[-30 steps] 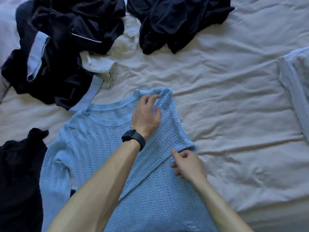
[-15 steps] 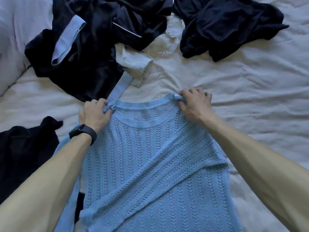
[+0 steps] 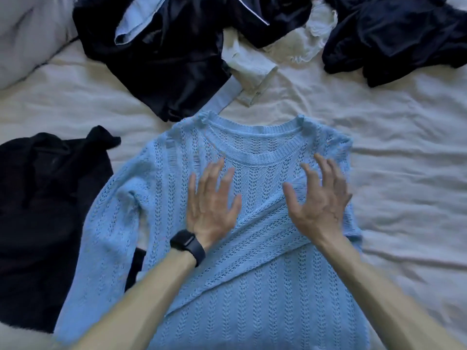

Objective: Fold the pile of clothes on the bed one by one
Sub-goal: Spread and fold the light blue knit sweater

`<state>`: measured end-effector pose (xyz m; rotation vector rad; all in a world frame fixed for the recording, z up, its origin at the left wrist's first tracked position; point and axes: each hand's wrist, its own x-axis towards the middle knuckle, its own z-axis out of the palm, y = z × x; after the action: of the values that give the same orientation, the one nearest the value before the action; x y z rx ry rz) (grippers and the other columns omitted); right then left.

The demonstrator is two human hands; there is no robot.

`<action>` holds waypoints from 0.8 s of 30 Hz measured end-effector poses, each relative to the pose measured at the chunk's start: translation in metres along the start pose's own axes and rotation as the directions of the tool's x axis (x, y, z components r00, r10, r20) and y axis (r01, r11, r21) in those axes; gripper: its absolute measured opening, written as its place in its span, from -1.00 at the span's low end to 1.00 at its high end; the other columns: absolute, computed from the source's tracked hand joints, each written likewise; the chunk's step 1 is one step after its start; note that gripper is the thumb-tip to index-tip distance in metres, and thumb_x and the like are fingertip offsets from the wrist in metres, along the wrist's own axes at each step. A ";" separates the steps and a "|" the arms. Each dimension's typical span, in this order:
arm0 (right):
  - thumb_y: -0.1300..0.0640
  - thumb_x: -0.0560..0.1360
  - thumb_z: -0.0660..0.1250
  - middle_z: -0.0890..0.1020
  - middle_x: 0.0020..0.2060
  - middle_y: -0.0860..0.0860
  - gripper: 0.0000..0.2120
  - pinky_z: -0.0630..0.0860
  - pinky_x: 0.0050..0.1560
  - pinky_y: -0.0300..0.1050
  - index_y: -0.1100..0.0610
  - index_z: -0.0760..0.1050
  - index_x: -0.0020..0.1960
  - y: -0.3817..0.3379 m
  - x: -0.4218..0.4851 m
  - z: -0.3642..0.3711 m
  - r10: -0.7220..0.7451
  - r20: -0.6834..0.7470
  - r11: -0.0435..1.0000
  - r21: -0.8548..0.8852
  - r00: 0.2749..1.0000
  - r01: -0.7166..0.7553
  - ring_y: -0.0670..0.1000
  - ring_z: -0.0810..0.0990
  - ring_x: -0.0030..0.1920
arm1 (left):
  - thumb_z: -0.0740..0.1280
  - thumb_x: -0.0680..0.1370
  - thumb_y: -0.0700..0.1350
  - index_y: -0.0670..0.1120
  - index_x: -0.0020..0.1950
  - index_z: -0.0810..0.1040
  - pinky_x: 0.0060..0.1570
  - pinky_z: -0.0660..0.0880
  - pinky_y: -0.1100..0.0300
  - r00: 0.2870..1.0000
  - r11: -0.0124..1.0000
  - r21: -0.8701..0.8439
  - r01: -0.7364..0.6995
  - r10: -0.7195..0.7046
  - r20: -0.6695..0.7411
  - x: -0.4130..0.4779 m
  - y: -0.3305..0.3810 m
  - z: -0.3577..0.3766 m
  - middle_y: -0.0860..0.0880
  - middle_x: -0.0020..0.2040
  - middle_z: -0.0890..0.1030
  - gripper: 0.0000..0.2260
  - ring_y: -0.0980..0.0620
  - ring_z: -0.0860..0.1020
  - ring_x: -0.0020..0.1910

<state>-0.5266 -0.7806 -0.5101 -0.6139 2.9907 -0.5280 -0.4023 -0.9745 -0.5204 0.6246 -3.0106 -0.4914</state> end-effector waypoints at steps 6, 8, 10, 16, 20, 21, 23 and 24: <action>-0.43 0.54 0.00 -0.12 0.66 -0.05 -0.32 -0.08 0.46 0.54 -0.27 0.07 0.61 0.011 -0.076 0.030 -0.028 0.388 0.977 -0.182 0.921 0.106 0.18 -0.20 0.63 | 0.11 0.63 0.24 0.23 0.61 0.09 0.51 -0.15 -0.31 0.964 0.982 0.187 0.000 -0.049 0.259 -0.080 -0.001 0.025 0.05 0.65 0.00 -0.45 -0.08 0.00 0.62; -0.45 0.53 -0.03 -0.23 0.64 -0.08 -0.30 -0.15 0.45 0.56 -0.29 -0.05 0.62 0.015 -0.073 0.037 -0.007 0.421 0.974 -0.203 0.907 0.101 0.17 -0.29 0.62 | -0.04 0.64 0.31 0.32 0.59 -0.14 0.48 -0.28 -0.31 0.930 0.977 0.213 0.030 -0.105 0.352 -0.077 -0.012 0.025 0.12 0.63 -0.18 -0.46 -0.03 -0.18 0.62; -0.45 0.51 0.00 -0.26 0.64 -0.06 -0.26 -0.20 0.44 0.57 -0.29 -0.09 0.62 0.012 -0.071 0.038 0.005 0.413 0.975 -0.205 0.911 0.087 0.19 -0.32 0.61 | -0.09 0.61 0.39 0.34 0.57 -0.22 0.48 -0.32 -0.30 0.920 0.978 0.208 0.013 -0.093 0.382 -0.074 -0.017 0.022 0.14 0.62 -0.25 -0.42 -0.01 -0.27 0.60; -0.43 0.49 0.09 -0.10 0.66 0.05 -0.19 -0.28 0.44 0.50 -0.14 0.03 0.65 -0.020 -0.099 0.018 -0.075 0.327 0.985 -0.121 0.942 0.120 0.24 -0.21 0.62 | 0.16 0.59 0.26 0.13 0.60 0.20 0.52 -0.04 -0.29 0.989 0.993 0.103 0.065 -0.078 0.127 -0.138 -0.021 -0.006 -0.03 0.63 0.10 -0.40 -0.07 0.08 0.61; -0.35 0.52 0.15 0.15 0.62 0.09 -0.27 -0.20 0.52 0.30 -0.04 0.22 0.60 -0.053 -0.131 0.019 -0.191 0.345 0.978 -0.017 0.919 0.209 0.21 0.03 0.62 | 0.30 0.54 0.14 0.00 0.42 0.39 0.41 0.23 -0.22 0.942 0.939 0.079 0.335 -0.336 -0.002 -0.196 -0.036 -0.021 -0.12 0.44 0.40 -0.52 -0.16 0.38 0.42; -0.30 0.51 0.19 0.32 0.53 0.12 -0.33 0.00 0.51 0.24 0.02 0.34 0.52 -0.060 -0.140 0.018 -0.174 0.308 0.984 0.036 0.935 0.172 0.22 0.22 0.55 | 0.31 0.53 0.14 -0.04 0.36 0.41 0.32 0.31 -0.20 0.873 0.872 0.044 0.488 -0.486 -0.041 -0.206 -0.038 -0.027 -0.13 0.37 0.43 -0.54 -0.18 0.42 0.34; -0.24 0.52 0.26 0.56 0.19 0.09 -0.53 0.31 0.21 0.09 0.09 0.51 0.22 -0.075 -0.157 0.008 -0.046 0.266 0.988 0.152 0.963 0.006 0.20 0.50 0.24 | 0.33 0.56 0.14 -0.10 0.25 0.42 0.14 0.41 -0.10 0.676 0.677 -0.132 0.724 -0.735 -0.062 -0.214 -0.041 -0.042 -0.14 0.23 0.46 -0.60 -0.19 0.45 0.20; -0.24 0.54 0.29 0.60 0.03 0.03 -0.61 0.36 0.07 0.04 0.08 0.51 0.09 -0.083 -0.165 0.002 0.068 0.357 0.962 0.223 0.932 -0.156 0.16 0.55 0.10 | 0.34 0.57 0.14 -0.11 0.20 0.43 0.06 0.42 -0.02 0.591 0.577 -0.232 0.783 -0.807 -0.014 -0.213 -0.042 -0.050 -0.12 0.16 0.48 -0.62 -0.17 0.48 0.14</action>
<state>-0.3433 -0.7881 -0.4882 -0.4551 2.5571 -0.6912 -0.1861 -0.9430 -0.4781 1.9219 -2.3282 -0.7206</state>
